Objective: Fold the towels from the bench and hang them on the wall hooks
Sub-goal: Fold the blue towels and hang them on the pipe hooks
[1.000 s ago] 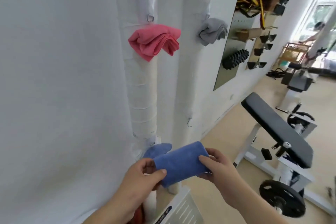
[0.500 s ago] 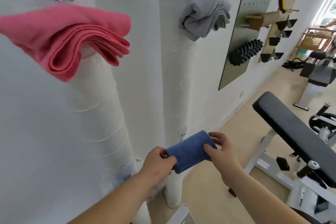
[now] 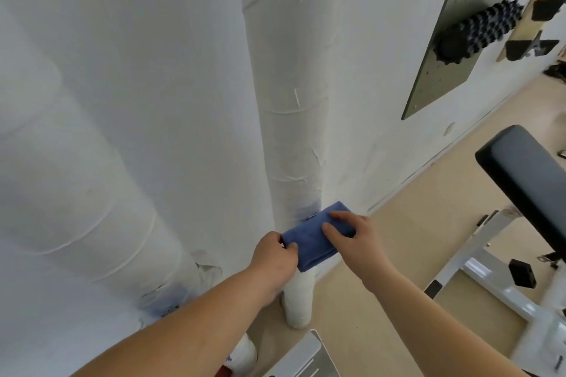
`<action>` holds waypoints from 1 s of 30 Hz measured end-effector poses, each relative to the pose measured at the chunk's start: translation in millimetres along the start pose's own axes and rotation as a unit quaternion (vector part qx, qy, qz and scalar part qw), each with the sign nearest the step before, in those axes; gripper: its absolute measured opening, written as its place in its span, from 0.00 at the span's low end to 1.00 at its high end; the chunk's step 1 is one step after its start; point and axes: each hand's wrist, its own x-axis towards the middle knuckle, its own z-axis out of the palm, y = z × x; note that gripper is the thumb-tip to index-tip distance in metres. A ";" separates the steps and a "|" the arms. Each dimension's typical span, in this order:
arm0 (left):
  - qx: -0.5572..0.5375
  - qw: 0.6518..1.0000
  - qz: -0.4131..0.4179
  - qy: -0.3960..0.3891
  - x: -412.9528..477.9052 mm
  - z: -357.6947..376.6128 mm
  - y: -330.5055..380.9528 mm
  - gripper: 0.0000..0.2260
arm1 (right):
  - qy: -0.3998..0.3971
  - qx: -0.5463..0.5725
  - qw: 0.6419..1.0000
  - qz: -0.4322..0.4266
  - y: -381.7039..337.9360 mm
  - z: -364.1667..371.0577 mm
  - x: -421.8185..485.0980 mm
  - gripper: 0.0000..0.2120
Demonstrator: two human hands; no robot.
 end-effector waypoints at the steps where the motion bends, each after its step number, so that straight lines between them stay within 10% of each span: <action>1: 0.002 1.000 -0.006 0.004 4.2 2.6 -3.7 0.08 | -0.006 -0.019 1.000 -0.001 4.9 4.2 4.2 0.14; 10: 0.119 0.986 0.056 0.104 20.0 7.6 -14.1 0.11 | -0.023 -0.239 0.971 -0.008 26.5 19.0 25.5 0.15; 16: 0.392 0.843 0.368 0.012 10.1 10.4 -15.7 0.12 | 0.008 -0.406 0.906 -0.123 17.9 14.4 26.6 0.17; 21: 0.367 0.887 0.276 -0.053 1.8 16.3 -25.1 0.33 | -0.009 -0.364 0.921 -0.140 24.3 14.4 24.5 0.13; 30: 0.302 0.925 0.201 -0.111 -1.6 20.9 -12.1 0.32 | -0.134 -0.057 0.986 0.078 28.6 7.0 31.2 0.19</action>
